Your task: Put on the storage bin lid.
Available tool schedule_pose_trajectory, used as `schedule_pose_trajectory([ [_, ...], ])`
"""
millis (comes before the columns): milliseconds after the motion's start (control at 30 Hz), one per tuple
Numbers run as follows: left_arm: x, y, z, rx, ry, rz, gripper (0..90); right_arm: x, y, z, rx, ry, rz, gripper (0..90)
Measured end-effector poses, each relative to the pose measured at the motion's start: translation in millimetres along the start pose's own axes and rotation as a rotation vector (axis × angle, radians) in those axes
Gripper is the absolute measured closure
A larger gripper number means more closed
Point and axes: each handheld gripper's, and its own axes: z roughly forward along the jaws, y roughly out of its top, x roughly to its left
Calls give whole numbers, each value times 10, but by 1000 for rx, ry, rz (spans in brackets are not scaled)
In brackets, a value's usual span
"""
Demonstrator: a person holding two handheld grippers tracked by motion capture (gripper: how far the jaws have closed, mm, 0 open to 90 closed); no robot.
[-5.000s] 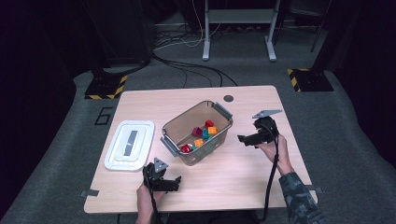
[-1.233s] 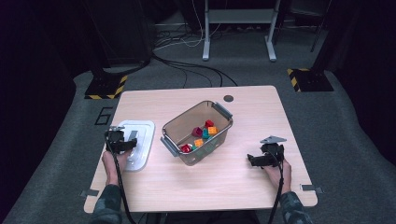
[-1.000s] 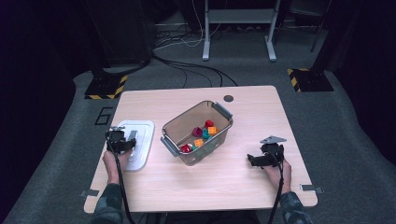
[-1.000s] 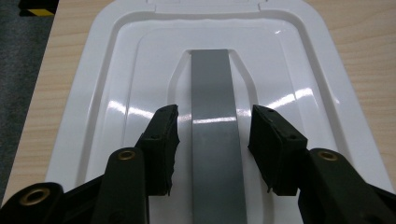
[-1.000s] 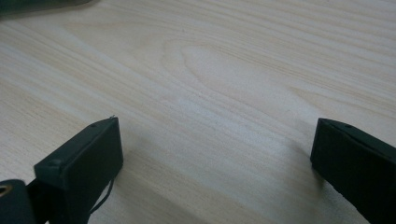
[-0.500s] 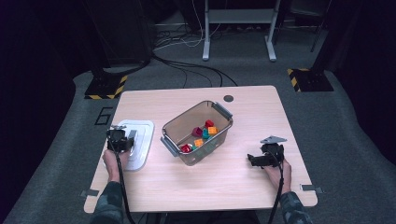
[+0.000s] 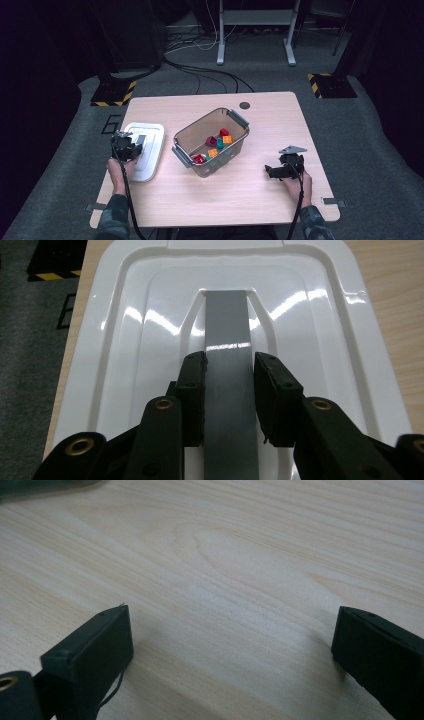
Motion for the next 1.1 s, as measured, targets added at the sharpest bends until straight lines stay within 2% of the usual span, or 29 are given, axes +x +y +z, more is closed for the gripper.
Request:
schedule_pose_trajectory([
  [200, 0, 74, -88, -17, -8, -6, 666, -2, 0, 1, -1, -1, -3, 25],
  [467, 6, 194, -206, -22, -22, 17, 666, -4, 1, 2, -1, -1, -6, 25],
  [500, 5, 229, -237, -24, -26, 39, 666, 3, 3, 4, -4, -3, 4, 24],
  [600, -10, 262, -264, -25, -33, 39, 666, 2, 3, 4, -4, -4, 4, 24],
  [733, -7, 356, -338, -27, -51, 68, 666, -4, 1, 1, -1, -1, -6, 24],
  [867, -7, 452, -415, -34, -70, 70, 666, -2, 1, 2, -2, -2, -4, 24],
  [1000, -24, 533, -477, -31, -85, 89, 666, -5, 1, 1, 0, 0, -8, 24],
  [1067, -41, 577, -504, -28, -87, 97, 666, 4, 3, 5, -5, -4, 6, 24],
  [1100, -52, 623, -533, -34, -102, 97, 666, 0, 2, 3, -3, -2, 0, 24],
])
